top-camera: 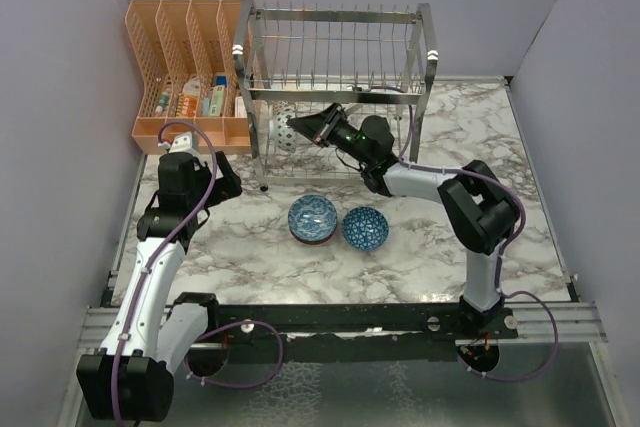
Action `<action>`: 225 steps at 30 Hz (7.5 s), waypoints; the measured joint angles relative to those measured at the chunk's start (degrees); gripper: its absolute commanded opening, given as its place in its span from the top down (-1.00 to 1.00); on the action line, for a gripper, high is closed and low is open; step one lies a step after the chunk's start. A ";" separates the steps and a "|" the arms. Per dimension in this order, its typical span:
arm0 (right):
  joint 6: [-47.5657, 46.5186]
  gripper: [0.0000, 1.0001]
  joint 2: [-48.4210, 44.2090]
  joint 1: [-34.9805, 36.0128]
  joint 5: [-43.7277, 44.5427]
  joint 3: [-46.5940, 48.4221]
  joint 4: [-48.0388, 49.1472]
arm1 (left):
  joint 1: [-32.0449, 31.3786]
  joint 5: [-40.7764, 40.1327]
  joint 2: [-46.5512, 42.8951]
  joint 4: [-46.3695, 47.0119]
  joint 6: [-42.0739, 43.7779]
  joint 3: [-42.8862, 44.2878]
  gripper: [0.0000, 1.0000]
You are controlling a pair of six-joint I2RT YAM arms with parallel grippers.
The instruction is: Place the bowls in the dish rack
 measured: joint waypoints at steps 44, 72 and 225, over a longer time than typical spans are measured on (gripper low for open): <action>8.81 0.98 27.47 -10.38 8.09 17.92 17.03 | -0.74 -0.02 2.56 0.00 0.22 0.00 -0.99; 24.44 0.65 34.42 -12.20 3.39 23.85 14.40 | -0.74 -0.04 3.50 0.00 0.44 0.02 -0.99; -41.99 0.98 -29.35 23.02 34.45 -18.21 -79.49 | 0.92 1.36 2.03 0.35 0.42 0.00 -0.99</action>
